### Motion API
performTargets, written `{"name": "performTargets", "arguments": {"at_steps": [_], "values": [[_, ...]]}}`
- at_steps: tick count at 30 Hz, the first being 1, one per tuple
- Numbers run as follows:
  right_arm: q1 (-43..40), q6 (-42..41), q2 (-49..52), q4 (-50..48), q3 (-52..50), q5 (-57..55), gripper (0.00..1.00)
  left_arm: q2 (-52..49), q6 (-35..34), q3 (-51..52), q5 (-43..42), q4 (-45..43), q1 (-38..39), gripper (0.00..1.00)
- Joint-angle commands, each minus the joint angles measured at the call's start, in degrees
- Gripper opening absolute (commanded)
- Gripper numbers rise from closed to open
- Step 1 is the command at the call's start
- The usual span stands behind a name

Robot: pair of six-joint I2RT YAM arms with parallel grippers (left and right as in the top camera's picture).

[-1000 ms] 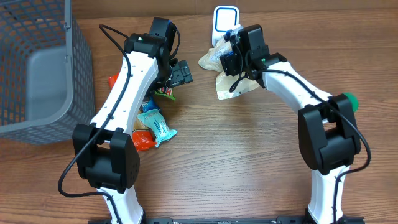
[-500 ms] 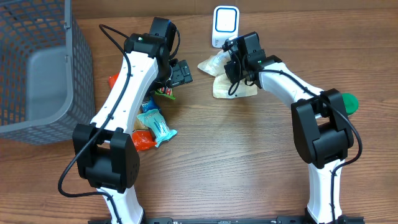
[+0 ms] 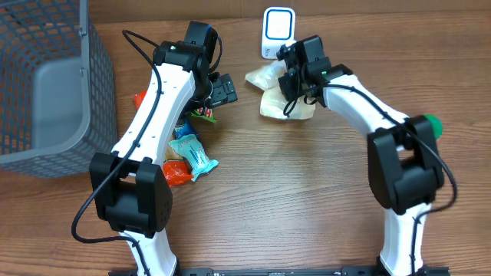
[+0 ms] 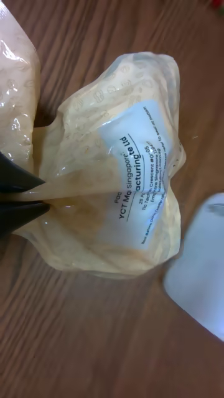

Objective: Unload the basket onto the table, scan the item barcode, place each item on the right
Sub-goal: 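Hold the bread bag label in front of the white scanner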

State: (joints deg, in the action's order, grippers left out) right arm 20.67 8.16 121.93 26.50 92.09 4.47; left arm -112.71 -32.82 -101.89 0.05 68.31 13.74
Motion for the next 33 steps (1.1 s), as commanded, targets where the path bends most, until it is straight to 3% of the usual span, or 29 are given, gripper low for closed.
{"name": "performTargets", "arguments": {"at_steps": [1,7,15,33], "values": [[-0.1,-0.9,-9.1,-1.9,0.3,-0.1,0.04,1.4,0.0,-0.5,0.5,0.0,-0.2,1.00],[-0.1,-0.9,-9.4,-11.0,0.2,-4.5,0.04,1.4,0.0,-0.5,0.5,0.0,-0.2,1.00],[-0.1,-0.9,-2.4,-25.7,0.2,-9.2,0.04,1.4,0.0,-0.5,0.5,0.0,-0.2,1.00],[0.0,-1.9,-1.5,-29.0,0.2,-9.2,0.04,1.4,0.0,-0.5,0.5,0.0,-0.2,0.99]]}}
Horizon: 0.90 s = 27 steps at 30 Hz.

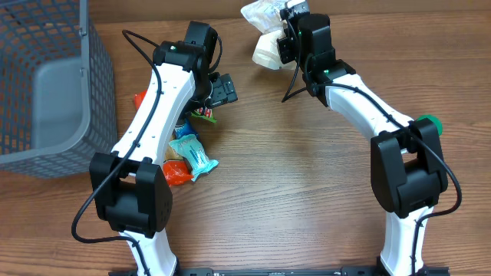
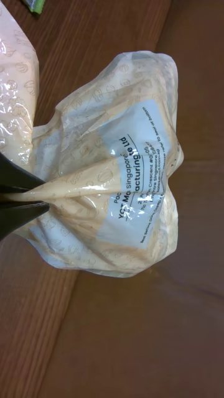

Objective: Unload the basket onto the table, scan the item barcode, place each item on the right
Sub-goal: 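Hold the bread bag label in front of the white scanner, then carry the bread bag right and drop it beside the jar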

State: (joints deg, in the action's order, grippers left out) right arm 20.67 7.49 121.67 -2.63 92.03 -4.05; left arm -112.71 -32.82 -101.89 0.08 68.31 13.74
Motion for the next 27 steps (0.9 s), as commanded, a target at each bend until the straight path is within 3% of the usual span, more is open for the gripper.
{"name": "performTargets", "arguments": {"at_steps": [1,11,17,27], "values": [[0.0,-2.4,-1.5,0.7,0.3,-0.6,0.04,1.4,0.0,-0.5,0.5,0.0,-0.2,1.00],[0.0,-8.9,-12.0,14.1,0.3,-0.6,0.04,1.4,0.0,-0.5,0.5,0.0,-0.2,1.00],[-1.2,-8.9,-23.9,29.1,0.3,-0.6,0.04,1.4,0.0,-0.5,0.5,0.0,-0.2,1.00],[-10.7,-13.1,-34.2,51.1,0.3,-1.0,0.04,1.4,0.0,-0.5,0.5,0.0,-0.2,1.00]]}}
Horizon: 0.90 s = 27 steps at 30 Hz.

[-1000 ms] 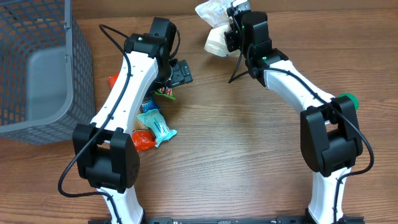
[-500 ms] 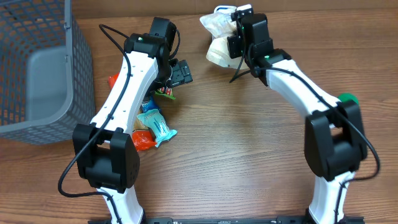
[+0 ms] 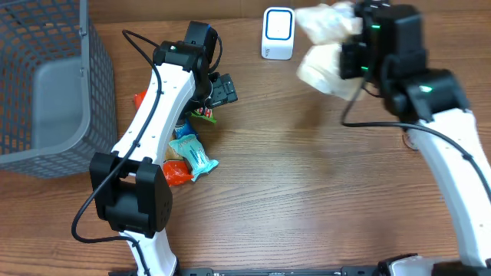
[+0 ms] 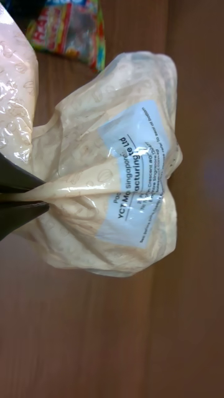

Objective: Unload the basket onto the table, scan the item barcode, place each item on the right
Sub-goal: 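Carry the bread bag right and drop it beside the jar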

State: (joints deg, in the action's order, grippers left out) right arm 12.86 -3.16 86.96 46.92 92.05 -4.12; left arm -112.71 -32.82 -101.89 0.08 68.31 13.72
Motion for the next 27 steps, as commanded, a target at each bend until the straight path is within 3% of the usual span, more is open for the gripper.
{"name": "performTargets", "arguments": {"at_steps": [1,11,19,27], "values": [[-4.6,-3.1,0.9,2.8,0.1,-1.2,0.04,1.4,0.0,-0.5,0.5,0.0,-0.2,1.00],[-16.0,-10.5,10.6,1.9,-2.6,-1.2,0.04,1.4,0.0,-0.5,0.5,0.0,-0.2,1.00],[-17.2,-13.7,20.1,1.4,-2.6,-2.8,0.04,1.4,0.0,-0.5,0.5,0.0,-0.2,1.00],[-17.2,-19.7,22.0,1.4,-2.6,-13.3,0.04,1.4,0.0,-0.5,0.5,0.0,-0.2,1.00]]}}
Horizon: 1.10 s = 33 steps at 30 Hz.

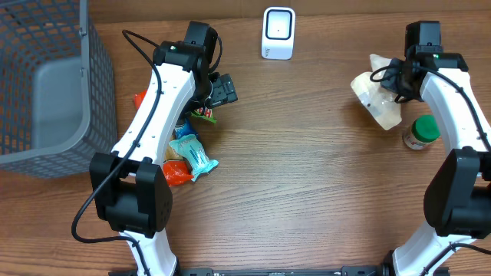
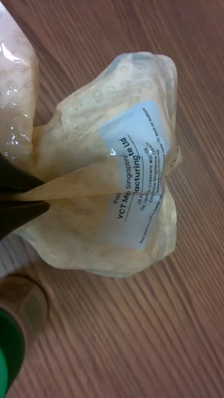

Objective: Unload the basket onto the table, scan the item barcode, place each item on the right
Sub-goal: 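Carry the bread bag right and drop it beside the jar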

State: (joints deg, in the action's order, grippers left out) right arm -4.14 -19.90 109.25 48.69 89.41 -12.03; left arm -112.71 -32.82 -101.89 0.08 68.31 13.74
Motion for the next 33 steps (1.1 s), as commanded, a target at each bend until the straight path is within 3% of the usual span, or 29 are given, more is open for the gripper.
{"name": "performTargets", "arguments": {"at_steps": [1,14,18,22,29,33], "values": [[-0.2,-3.4,-0.2,-0.5,0.1,-5.8,0.04,1.4,0.0,-0.5,0.5,0.0,-0.2,1.00],[-0.2,-4.4,4.0,-0.7,0.1,-7.5,0.04,1.4,0.0,-0.5,0.5,0.0,-0.2,0.99],[-0.2,-4.3,4.0,0.2,0.1,-7.9,0.17,1.4,0.0,-0.5,0.5,0.0,-0.2,1.00],[-0.2,-4.4,3.9,2.4,0.7,-7.8,0.40,1.4,0.0,-0.5,0.5,0.0,-0.2,1.00],[-0.2,-3.7,0.9,8.3,9.3,-0.6,0.49,1.4,-0.1,-0.5,0.5,0.0,-0.2,1.00],[0.0,1.8,-2.2,13.3,17.4,11.2,0.50,1.4,-0.2,-0.5,0.4,0.0,-0.2,1.00]]}}
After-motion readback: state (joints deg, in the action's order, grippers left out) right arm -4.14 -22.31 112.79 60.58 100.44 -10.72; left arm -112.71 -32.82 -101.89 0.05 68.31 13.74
